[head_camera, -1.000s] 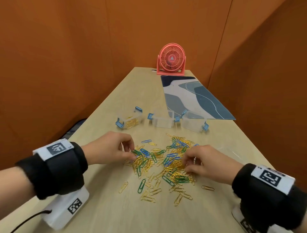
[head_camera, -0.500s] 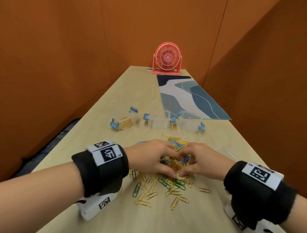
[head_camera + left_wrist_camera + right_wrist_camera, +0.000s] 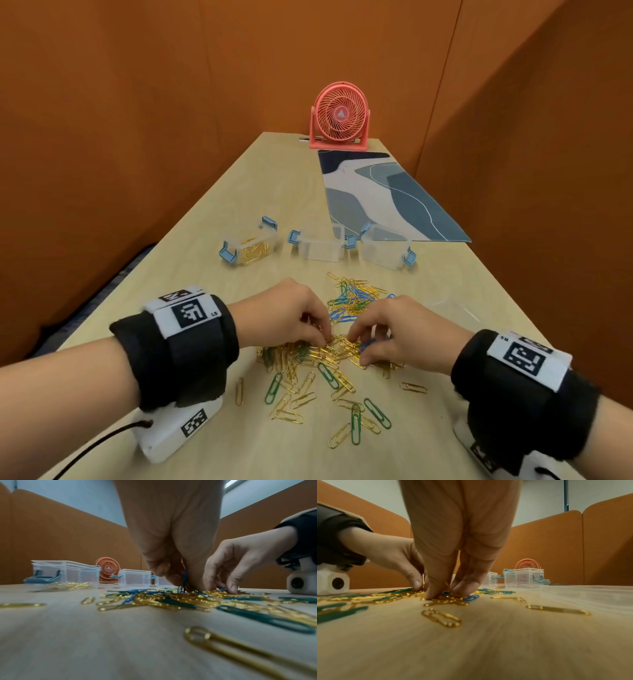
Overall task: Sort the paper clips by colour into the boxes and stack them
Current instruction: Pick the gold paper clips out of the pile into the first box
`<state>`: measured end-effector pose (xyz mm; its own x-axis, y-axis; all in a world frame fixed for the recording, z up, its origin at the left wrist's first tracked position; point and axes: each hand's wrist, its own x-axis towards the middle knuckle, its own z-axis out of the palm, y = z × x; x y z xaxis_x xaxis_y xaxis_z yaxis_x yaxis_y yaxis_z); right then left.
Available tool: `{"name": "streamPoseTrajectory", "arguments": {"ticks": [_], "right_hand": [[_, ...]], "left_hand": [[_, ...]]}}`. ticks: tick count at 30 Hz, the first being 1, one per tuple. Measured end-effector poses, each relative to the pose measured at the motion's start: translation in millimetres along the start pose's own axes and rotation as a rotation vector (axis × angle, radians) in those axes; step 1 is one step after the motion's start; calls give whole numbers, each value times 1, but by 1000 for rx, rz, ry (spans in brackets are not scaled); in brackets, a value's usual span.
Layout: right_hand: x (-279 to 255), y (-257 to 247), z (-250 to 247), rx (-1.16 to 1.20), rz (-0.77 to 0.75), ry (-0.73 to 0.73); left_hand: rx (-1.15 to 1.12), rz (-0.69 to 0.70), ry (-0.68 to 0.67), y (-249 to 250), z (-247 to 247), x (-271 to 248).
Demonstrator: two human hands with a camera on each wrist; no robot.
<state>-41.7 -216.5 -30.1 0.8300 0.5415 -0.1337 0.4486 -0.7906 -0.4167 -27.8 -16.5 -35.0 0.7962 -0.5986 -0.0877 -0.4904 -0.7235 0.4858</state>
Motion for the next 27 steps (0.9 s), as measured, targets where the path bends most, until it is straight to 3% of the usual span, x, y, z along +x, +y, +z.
{"name": "streamPoseTrajectory", "arguments": {"ticks": [4,6,11,14,16,19,22,24,27], "right_hand": [[-1,0,0,-7,-6,33],[-1,0,1,-31,-12,38],[0,2,1,-97,-2,110],[0,5,0,-122,58,218],[0,8,0,-160,121,264],[-2,8,-1,-206,171,254],[-4,3,-2,-175,129,212],[-6,1,-2,-126,115,158],[-10,-1,-3,-60,128,92]], "left_hand": [[-108,-62,162,-3,-7,-5],[-207,-117,170,-3,-13,-4],[-894,-351,-131,-1,-26,-4],[-1133,-443,-163,5,-28,-1],[-993,-436,-173,6,-20,1],[-436,-357,-139,11,-5,-1],[-115,-229,-105,23,4,2],[44,-157,-132,30,9,6],[85,-91,-120,33,15,10]]}}
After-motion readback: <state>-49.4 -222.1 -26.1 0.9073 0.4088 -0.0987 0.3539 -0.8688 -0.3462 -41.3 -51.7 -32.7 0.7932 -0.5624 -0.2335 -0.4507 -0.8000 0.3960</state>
